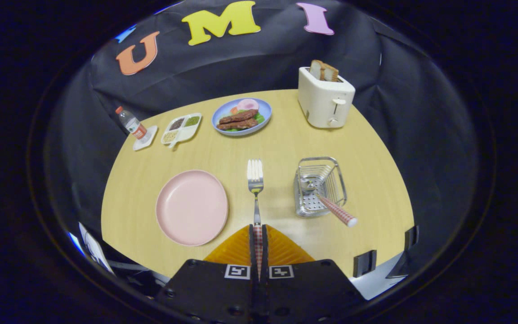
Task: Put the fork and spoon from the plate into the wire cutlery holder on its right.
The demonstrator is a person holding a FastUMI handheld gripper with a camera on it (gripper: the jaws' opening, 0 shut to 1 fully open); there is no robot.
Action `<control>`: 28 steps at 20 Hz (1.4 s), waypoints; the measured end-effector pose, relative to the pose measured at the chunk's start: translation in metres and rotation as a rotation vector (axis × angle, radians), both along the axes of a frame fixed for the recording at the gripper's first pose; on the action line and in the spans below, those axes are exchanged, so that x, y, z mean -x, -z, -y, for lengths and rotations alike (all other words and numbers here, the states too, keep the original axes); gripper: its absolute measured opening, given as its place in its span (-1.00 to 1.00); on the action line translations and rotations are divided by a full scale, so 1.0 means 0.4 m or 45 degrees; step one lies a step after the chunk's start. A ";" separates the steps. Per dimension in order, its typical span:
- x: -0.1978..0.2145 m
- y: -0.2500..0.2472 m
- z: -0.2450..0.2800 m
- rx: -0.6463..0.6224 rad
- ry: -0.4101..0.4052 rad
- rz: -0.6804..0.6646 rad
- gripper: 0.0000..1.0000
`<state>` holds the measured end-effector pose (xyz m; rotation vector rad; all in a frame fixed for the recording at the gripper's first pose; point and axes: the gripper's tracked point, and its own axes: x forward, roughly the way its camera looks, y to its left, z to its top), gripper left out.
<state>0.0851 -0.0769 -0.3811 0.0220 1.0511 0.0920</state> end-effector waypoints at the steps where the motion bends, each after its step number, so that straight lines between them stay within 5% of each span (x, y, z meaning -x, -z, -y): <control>1: 0.002 -0.006 0.021 -0.007 0.010 -0.006 -0.98; 10: 0.016 -0.017 0.181 -0.020 0.069 -0.102 -0.99; 16: 0.011 -0.013 0.227 -0.004 0.022 -0.244 -0.98; 28: -0.054 -0.018 0.220 0.034 -0.035 -0.545 -0.96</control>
